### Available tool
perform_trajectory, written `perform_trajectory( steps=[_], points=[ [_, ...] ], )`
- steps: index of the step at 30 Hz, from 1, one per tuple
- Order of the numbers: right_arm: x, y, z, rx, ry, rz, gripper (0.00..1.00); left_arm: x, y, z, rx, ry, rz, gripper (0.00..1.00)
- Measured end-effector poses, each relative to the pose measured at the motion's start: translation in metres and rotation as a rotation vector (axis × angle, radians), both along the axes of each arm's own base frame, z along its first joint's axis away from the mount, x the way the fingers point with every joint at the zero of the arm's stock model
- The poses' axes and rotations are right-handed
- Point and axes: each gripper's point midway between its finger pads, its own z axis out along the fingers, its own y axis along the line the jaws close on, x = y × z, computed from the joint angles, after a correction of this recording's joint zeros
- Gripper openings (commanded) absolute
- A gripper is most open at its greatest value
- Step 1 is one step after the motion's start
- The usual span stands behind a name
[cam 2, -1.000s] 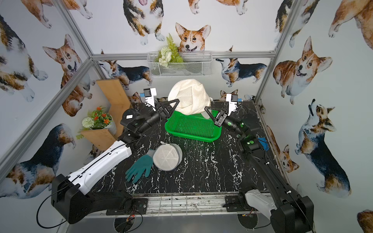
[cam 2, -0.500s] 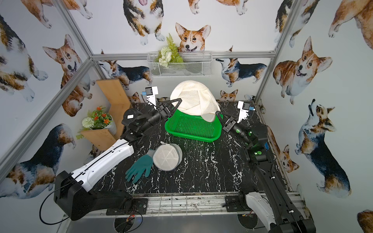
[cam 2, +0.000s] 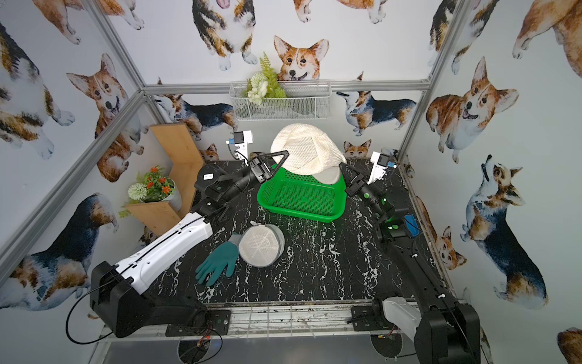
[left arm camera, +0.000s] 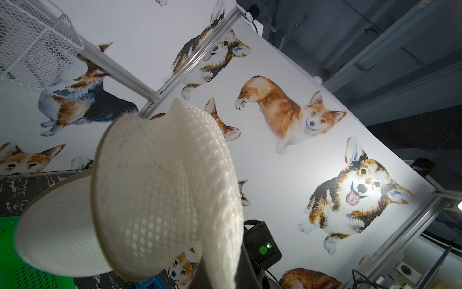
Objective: Turn the laundry bag inside out
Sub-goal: Turn over the laundry bag.
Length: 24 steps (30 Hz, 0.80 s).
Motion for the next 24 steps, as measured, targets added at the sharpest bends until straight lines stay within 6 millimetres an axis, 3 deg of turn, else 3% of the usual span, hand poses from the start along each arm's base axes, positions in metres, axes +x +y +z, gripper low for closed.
perform_trajectory(
  steps=[5,9,10,13,15,18,24],
  points=[
    [0.013,0.001,0.017,-0.044,-0.065,0.019,0.0,-0.002,0.003,-0.002,0.006,0.024,0.009,0.0],
    [0.022,0.004,0.016,-0.071,-0.062,0.045,0.0,0.001,0.004,-0.008,0.007,0.061,0.02,0.0],
    [0.022,0.006,0.016,-0.074,-0.058,0.056,0.05,0.002,0.004,-0.008,0.006,0.065,0.02,0.0],
    [0.022,0.011,0.014,-0.085,-0.016,0.092,0.39,0.003,0.005,-0.007,0.004,0.058,0.034,0.0],
    [0.024,0.008,0.001,-0.087,0.07,0.061,0.56,0.005,0.009,0.0,-0.003,0.029,0.062,0.0],
    [0.008,0.002,-0.02,-0.103,0.206,0.011,0.67,0.007,0.017,0.012,-0.012,-0.036,0.12,0.0],
    [-0.032,-0.015,-0.026,-0.096,0.311,-0.088,0.59,0.022,0.015,-0.003,0.034,-0.062,0.181,0.0]
  ],
)
